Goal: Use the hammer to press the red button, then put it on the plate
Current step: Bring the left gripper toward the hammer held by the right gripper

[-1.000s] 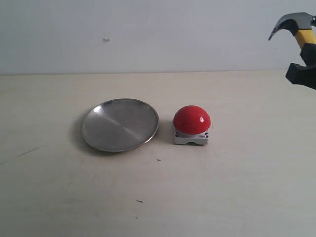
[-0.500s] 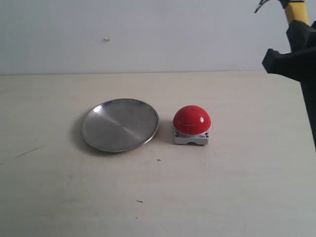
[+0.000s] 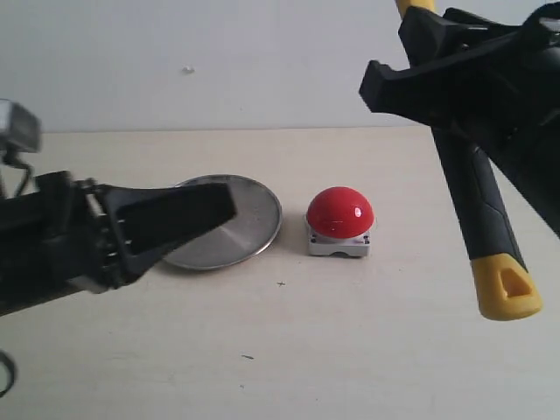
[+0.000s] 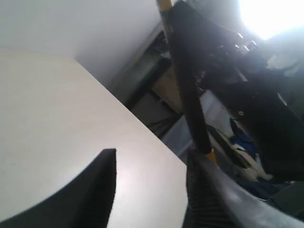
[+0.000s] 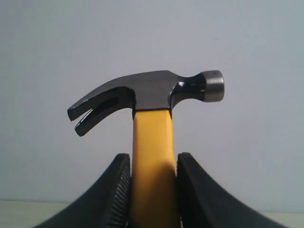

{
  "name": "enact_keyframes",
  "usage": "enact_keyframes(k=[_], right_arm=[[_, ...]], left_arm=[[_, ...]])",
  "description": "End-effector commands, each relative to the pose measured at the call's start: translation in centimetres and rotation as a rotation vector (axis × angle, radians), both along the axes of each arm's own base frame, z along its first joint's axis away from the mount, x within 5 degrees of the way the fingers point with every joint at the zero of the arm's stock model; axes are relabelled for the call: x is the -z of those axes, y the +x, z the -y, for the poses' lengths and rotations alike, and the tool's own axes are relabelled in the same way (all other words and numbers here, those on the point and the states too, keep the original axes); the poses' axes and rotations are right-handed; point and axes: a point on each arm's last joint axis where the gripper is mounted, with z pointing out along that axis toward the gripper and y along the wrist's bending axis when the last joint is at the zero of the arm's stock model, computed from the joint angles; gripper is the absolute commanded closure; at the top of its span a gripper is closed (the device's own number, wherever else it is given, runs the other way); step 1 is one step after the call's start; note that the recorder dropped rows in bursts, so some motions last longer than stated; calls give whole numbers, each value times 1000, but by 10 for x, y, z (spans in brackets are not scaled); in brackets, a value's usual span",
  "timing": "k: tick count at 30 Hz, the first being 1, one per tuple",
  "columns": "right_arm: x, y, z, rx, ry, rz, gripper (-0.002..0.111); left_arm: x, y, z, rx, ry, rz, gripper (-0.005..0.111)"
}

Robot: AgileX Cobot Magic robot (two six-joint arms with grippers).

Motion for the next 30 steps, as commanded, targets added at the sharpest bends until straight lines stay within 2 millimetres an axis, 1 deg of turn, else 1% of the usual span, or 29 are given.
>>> enact_keyframes(k=[1,3,5,8,11,16,18,24,30], right_arm=[[7,9,-5,129,-50,57,108],[14,13,-9,139,-76,51,108],[21,16,-12,140,-78,36,108],[26,18,-14,142,-72,24,108],[27,18,-15,142,-74,22,108],[27,18,-15,134,-27,14,108],[27,18,-16,122,-15,16,108],[28,18,-18,100,-4,11,108],[28,19,-18,95,-5,5,108]], left_arm=[[16,23,42,145,-41,-46,58],[24,31,59,177,-31,-66,58],[29,38,73,194,-33,-73,58],[32,45,87,203,-44,-76,58],[34,51,95,202,-53,-76,58],[34,59,103,197,-66,-75,58],[33,59,105,192,-73,-76,58],[28,50,118,224,-91,-65,58],[27,44,130,230,-53,-68,58]])
